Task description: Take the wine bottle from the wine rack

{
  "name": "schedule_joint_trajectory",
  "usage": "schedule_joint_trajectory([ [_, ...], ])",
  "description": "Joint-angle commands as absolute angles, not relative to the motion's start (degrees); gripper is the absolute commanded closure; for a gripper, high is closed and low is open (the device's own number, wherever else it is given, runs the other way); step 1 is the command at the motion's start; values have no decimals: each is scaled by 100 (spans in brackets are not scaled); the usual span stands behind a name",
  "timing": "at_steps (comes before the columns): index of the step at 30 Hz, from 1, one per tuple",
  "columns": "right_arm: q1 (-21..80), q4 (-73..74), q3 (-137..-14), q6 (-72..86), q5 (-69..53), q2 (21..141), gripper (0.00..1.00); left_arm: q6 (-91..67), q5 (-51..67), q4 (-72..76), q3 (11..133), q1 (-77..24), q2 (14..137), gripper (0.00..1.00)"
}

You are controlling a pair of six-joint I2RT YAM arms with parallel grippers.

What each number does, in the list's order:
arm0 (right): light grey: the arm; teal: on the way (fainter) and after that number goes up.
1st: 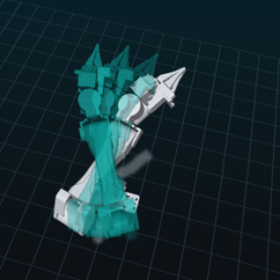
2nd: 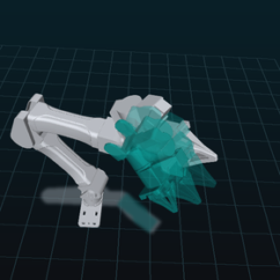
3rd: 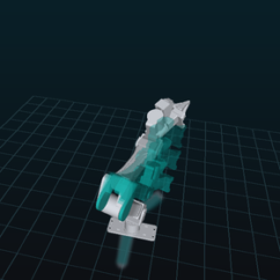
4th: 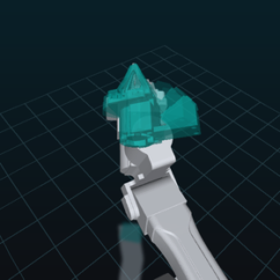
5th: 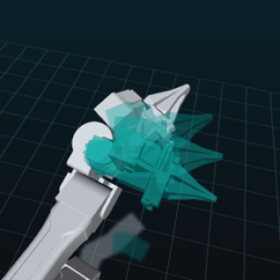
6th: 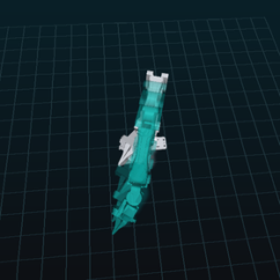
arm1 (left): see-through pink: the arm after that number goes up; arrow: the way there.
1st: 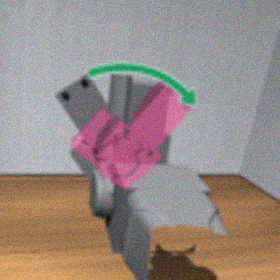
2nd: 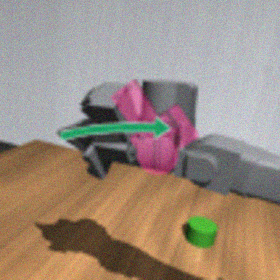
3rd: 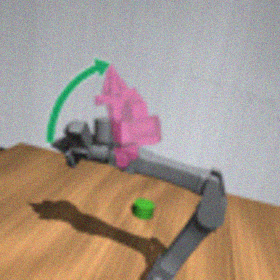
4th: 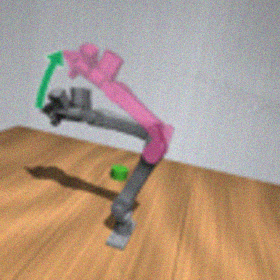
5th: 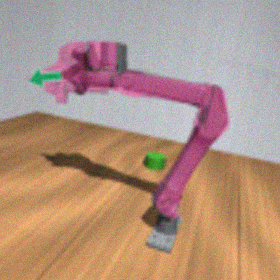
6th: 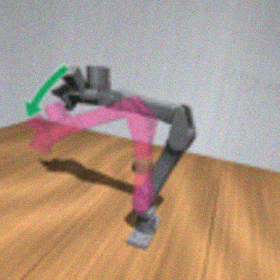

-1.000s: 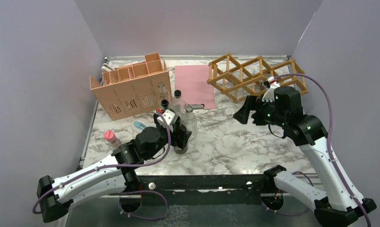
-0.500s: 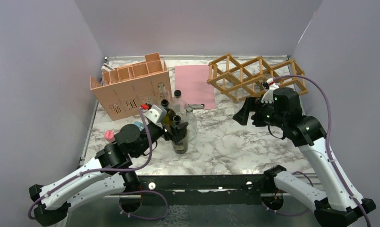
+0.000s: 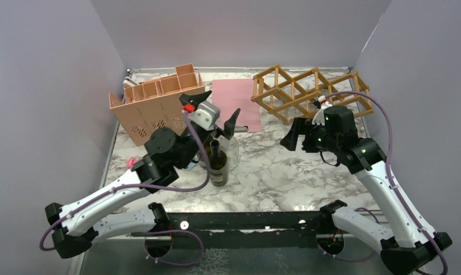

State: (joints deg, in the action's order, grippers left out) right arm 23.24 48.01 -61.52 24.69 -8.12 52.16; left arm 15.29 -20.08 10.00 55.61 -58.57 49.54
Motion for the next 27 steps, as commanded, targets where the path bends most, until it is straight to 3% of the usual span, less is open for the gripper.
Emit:
schedule_joint_trajectory([
  [1,2338,4283,-5903,2588,-623,5437,0,2165,-3059,2036,5892,-5707,5643,1],
  [12,2338,3849,-5658,2612,724,6330,0,1329,-2491,3045,5026,-4359,5024,1],
  [27,1938,1864,-5206,2722,262,8004,0,1558,-2396,4193,3741,-4069,4060,1],
])
